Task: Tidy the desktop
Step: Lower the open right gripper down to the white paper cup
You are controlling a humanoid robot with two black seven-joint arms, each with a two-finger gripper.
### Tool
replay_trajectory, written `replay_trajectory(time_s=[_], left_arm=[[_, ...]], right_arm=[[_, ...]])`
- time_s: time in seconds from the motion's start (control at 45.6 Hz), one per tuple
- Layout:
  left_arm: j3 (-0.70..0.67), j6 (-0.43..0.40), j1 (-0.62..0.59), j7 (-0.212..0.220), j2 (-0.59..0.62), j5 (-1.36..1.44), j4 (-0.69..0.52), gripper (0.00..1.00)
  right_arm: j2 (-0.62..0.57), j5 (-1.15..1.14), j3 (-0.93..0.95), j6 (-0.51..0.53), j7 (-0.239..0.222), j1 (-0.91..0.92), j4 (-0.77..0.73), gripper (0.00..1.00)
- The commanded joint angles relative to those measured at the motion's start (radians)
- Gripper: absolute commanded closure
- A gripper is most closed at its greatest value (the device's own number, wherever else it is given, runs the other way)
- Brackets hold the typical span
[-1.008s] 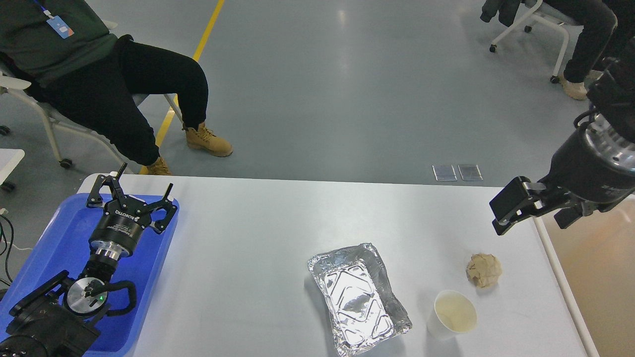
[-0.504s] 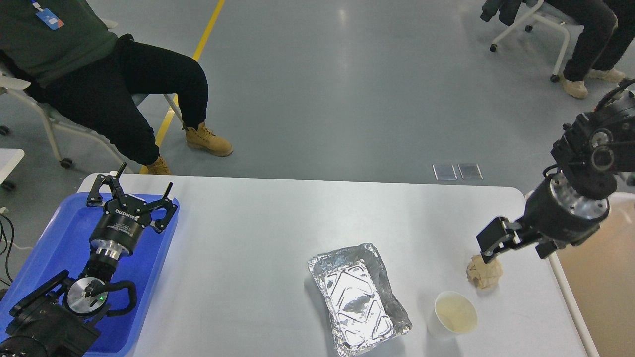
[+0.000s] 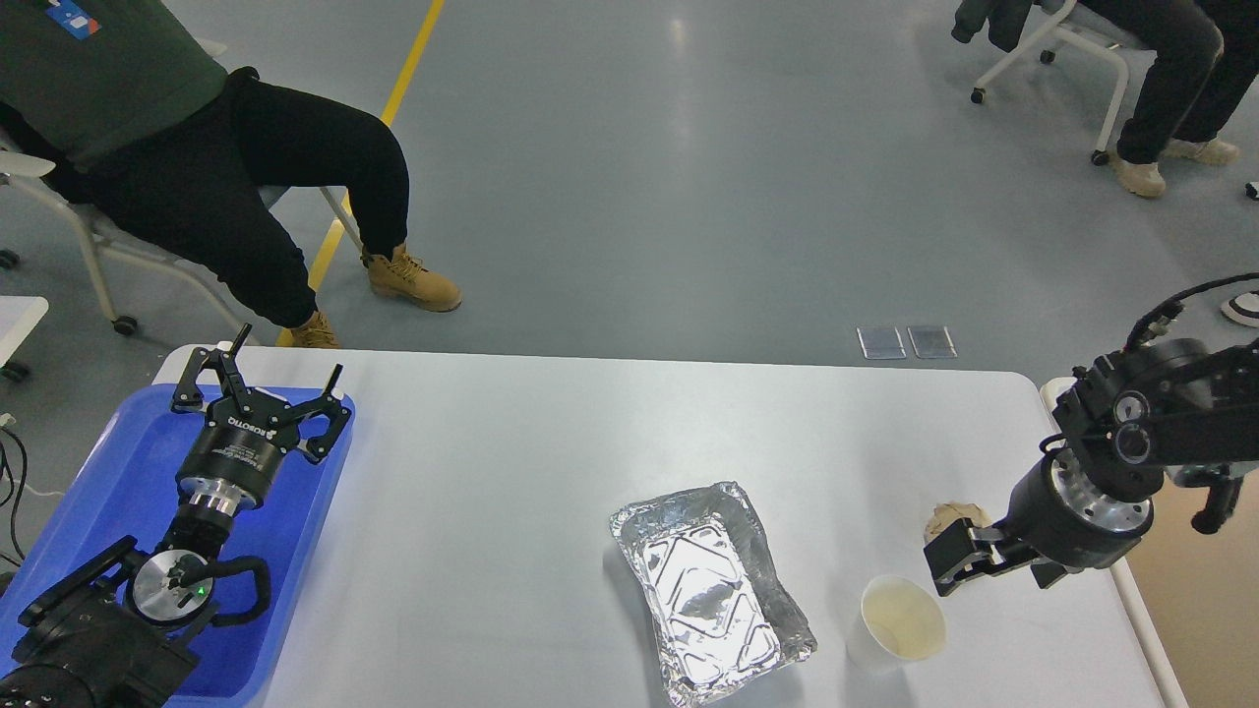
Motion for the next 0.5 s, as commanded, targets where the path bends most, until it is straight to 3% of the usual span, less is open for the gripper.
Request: replay_trajectory(time_s=[0.0, 0.482], left_arm=[[0.0, 0.001, 0.0, 0.0, 0.0, 0.0, 0.0, 0.01], [0.0, 0.001, 0.0, 0.0, 0.0, 0.0, 0.0, 0.01]], right_arm=[[-0.003, -0.049, 0.035, -0.063, 0.0, -0.113, -0.013, 0.0], [0.009, -0.078, 0.107, -0.126, 0.0, -0.259, -0.075, 0.0]])
